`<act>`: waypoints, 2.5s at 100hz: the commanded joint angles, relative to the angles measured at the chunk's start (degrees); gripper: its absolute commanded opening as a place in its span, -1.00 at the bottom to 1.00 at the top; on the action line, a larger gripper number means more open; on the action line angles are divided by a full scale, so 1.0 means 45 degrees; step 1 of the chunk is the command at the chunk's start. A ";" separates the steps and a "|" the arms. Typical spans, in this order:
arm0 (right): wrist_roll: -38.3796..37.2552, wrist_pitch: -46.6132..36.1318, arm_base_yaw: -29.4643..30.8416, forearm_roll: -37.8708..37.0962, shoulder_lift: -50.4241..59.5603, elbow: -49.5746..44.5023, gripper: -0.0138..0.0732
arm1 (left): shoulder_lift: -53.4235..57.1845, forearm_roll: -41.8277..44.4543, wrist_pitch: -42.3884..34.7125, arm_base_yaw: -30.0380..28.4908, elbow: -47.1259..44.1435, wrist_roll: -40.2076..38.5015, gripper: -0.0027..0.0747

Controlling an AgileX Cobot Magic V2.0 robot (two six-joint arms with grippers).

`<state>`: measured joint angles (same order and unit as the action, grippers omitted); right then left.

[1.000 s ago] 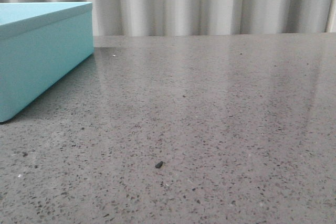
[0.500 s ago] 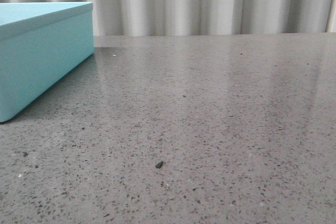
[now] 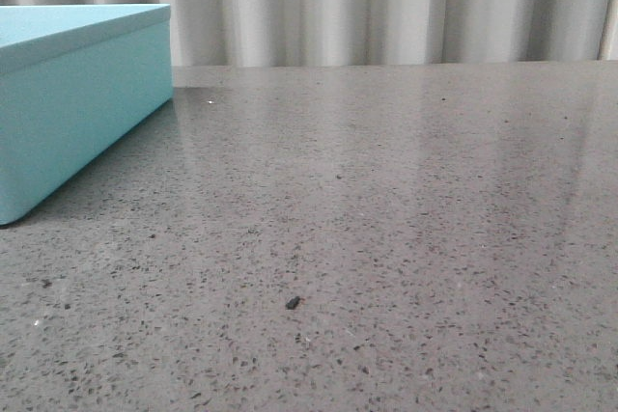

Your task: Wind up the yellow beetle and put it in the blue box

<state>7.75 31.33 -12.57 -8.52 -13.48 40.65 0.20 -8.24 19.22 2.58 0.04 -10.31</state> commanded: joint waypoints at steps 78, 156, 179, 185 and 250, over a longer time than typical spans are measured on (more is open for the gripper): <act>0.0116 -0.1076 -0.0022 -0.0097 -0.0155 0.0239 -0.80 | 0.0412 -0.0217 -0.0509 -0.0020 -0.0342 -0.0151 -0.99; -0.0040 -0.6594 0.1276 0.1485 0.0792 -0.6298 -0.80 | 0.0412 -0.0217 -0.0509 -0.0020 -0.0342 -0.0151 -0.99; -0.0068 -0.6767 0.1500 0.1740 0.1362 -0.7916 -0.80 | 0.0412 -0.0217 -0.0509 -0.0020 -0.0342 -0.0151 -0.99; -0.0088 -0.6799 0.1500 0.1740 0.1589 -0.8346 -0.80 | 0.0412 -0.0217 -0.0509 -0.0020 -0.0342 -0.0151 -0.99; -0.0133 -0.3020 0.1500 0.1496 0.3337 -0.9465 -0.80 | 0.0412 -0.0217 -0.0509 -0.0020 -0.0342 -0.0151 -0.99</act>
<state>7.33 18.40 -6.22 -0.60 0.59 -0.47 0.20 -8.54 19.22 2.58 0.04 -10.41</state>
